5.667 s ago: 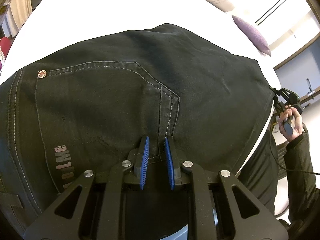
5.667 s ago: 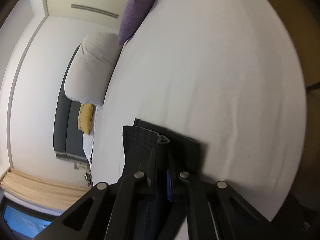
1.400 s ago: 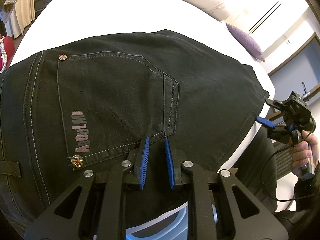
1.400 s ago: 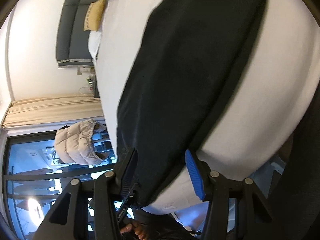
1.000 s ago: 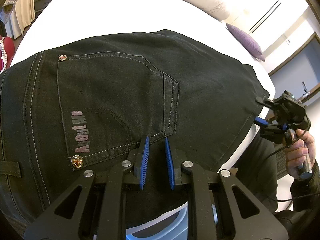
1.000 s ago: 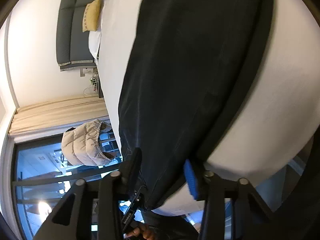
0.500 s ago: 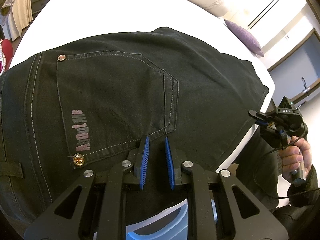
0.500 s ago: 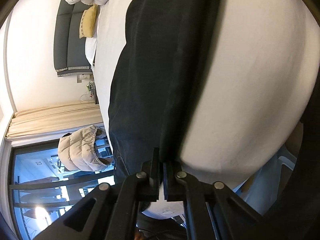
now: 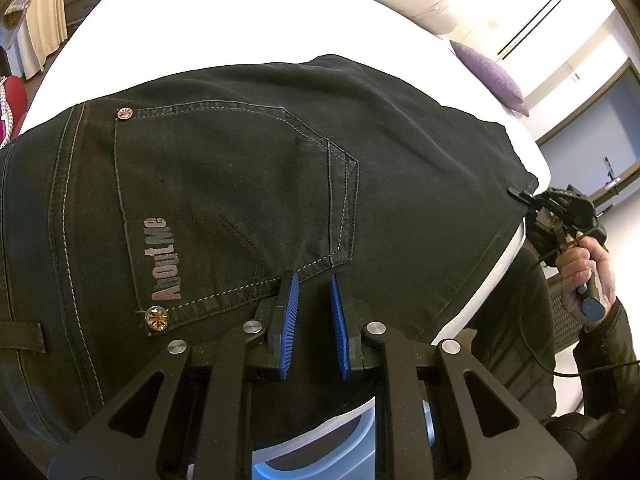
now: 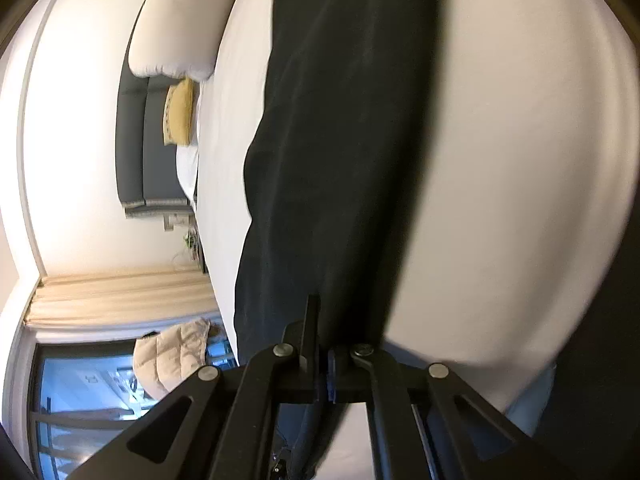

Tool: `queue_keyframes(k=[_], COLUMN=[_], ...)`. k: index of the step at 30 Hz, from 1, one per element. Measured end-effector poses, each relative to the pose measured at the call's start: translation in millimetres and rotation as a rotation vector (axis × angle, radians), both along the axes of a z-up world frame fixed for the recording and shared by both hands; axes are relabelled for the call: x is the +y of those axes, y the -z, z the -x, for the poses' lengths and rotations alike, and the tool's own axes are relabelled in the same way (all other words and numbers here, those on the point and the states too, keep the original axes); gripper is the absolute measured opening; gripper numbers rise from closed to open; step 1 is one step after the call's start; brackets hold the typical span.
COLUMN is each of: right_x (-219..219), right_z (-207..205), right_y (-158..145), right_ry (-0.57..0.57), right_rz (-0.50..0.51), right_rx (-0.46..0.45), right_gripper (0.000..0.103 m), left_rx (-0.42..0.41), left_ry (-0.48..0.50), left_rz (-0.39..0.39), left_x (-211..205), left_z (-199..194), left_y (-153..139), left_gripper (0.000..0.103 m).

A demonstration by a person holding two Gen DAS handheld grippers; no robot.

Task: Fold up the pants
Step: 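Open the right gripper to release the leg and pull it away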

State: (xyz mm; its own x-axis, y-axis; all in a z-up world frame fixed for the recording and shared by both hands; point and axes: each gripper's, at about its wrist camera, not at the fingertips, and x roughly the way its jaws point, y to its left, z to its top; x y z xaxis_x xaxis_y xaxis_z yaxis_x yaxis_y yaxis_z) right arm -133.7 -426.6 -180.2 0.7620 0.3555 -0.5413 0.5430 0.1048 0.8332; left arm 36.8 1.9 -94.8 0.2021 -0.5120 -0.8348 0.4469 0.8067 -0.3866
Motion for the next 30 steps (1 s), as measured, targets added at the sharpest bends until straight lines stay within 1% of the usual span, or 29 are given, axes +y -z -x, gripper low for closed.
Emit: queue_keyframes(k=[4, 6, 7, 8, 9, 10, 11, 12, 13, 14, 15, 16, 17, 18, 19, 20, 21, 22, 23, 24, 25, 26, 27, 28, 29, 30], right_x=[-0.7, -5.7, -8.6, -11.3, -21.1, -26.4, -32.6, -36.0, -35.8, -30.0, -21.0, -5.0, 19.4, 49.0, 68.8, 102.7, 134.0, 152.7, 177.9, 198.6, 210.1, 226.3, 240.5, 245.6, 248.3, 244.3], right_z=[8.8, 10.5, 12.7, 16.3, 24.1, 29.4, 34.4, 36.4, 31.4, 16.9, 1.2, -22.1, -52.2, -84.1, -103.4, -133.3, -159.6, -175.3, -197.8, -218.9, -229.3, -246.1, -260.4, -268.0, -277.3, -284.6], right_y=[4.6, 1.7, -0.8, -3.2, -12.5, -22.3, -37.7, -54.1, -75.7, -95.8, -108.9, -122.1, -132.9, -138.8, -139.9, -138.0, -131.7, -125.6, -112.4, -94.9, -83.8, -66.6, -49.4, -40.6, -25.4, -14.0], right_ry=[0.017, 0.030, 0.049, 0.067, 0.106, 0.130, 0.156, 0.170, 0.149, 0.079, 0.006, -0.098, -0.229, -0.369, -0.457, -0.579, -0.669, -0.725, -0.790, -0.818, -0.834, -0.874, -0.902, -0.910, -0.914, -0.895], right_rz=[-0.006, 0.010, 0.013, 0.016, 0.052, 0.099, 0.175, 0.251, 0.333, 0.386, 0.410, 0.430, 0.442, 0.436, 0.423, 0.400, 0.374, 0.352, 0.313, 0.273, 0.244, 0.189, 0.175, 0.207, 0.247, 0.233], right_rx=[-0.015, -0.016, -0.010, -0.002, 0.034, 0.064, 0.107, 0.133, 0.111, 0.065, 0.034, -0.001, -0.037, -0.080, -0.105, -0.132, -0.143, -0.148, -0.147, -0.111, -0.084, -0.065, -0.047, -0.013, 0.047, 0.060], right_gripper=[0.001, 0.001, 0.002, 0.005, 0.007, 0.017, 0.031, 0.032, 0.032, 0.032, 0.032, 0.032, 0.032, 0.032, 0.032, 0.032, 0.032, 0.032, 0.031, 0.031, 0.031, 0.031, 0.031, 0.031, 0.013, 0.003], left_rx=[0.002, 0.006, 0.007, 0.007, 0.006, 0.004, 0.001, -0.002, -0.005, -0.012, -0.018, -0.024, -0.030, -0.036, -0.048, -0.069, -0.078, -0.082, -0.076, -0.066, -0.050, -0.031, -0.027, -0.024, -0.024, -0.029], left_ry=[0.001, 0.000, -0.001, -0.003, -0.005, -0.007, -0.007, -0.007, -0.008, -0.010, -0.010, -0.012, -0.015, -0.017, -0.021, -0.033, -0.040, -0.053, -0.063, -0.074, -0.083, -0.087, -0.089, -0.090, -0.087, -0.085], left_rz=[0.003, 0.005, 0.005, 0.006, 0.005, 0.003, 0.001, -0.001, -0.003, -0.005, -0.007, -0.009, -0.008, -0.006, -0.005, -0.007, -0.006, -0.004, -0.007, -0.012, -0.009, 0.026, 0.044, 0.060, 0.069, 0.075], left_x=[1.1, 2.0, 2.2, 2.5, 2.6, 2.3, 2.3, 1.9, 1.5, 1.1, 0.5, 0.3, 0.5, 1.3, 2.9, 6.2, 8.9, 13.9, 17.3, 21.1, 25.8, 32.6, 35.0, 38.2, 40.3, 41.8], left_z=[-0.9, -2.0, -2.3, -2.6, -2.8, -2.8, -2.7, -2.5, -1.9, -1.3, -0.4, 0.1, 0.3, 0.4, 0.3, -0.1, -0.3, -2.6, -4.6, -6.9, -8.8, -10.0, -9.3, -9.1, -8.1, -6.7], left_y=[0.8, 0.7, 0.7, 0.5, 0.1, -0.4, -1.1, -2.1, -3.4, -5.3, -7.2, -8.9, -11.0, -13.0, -15.7, -19.5, -21.2, -21.6, -19.8, -16.3, -11.6, -7.2, -6.6, -4.7, -2.8, -1.2], left_gripper=[0.016, 0.016, 0.016, 0.016, 0.016, 0.016, 0.016, 0.016, 0.016, 0.016, 0.016, 0.016, 0.016, 0.016, 0.016, 0.016, 0.016, 0.016, 0.016, 0.016, 0.016, 0.016, 0.016, 0.016, 0.016, 0.016])
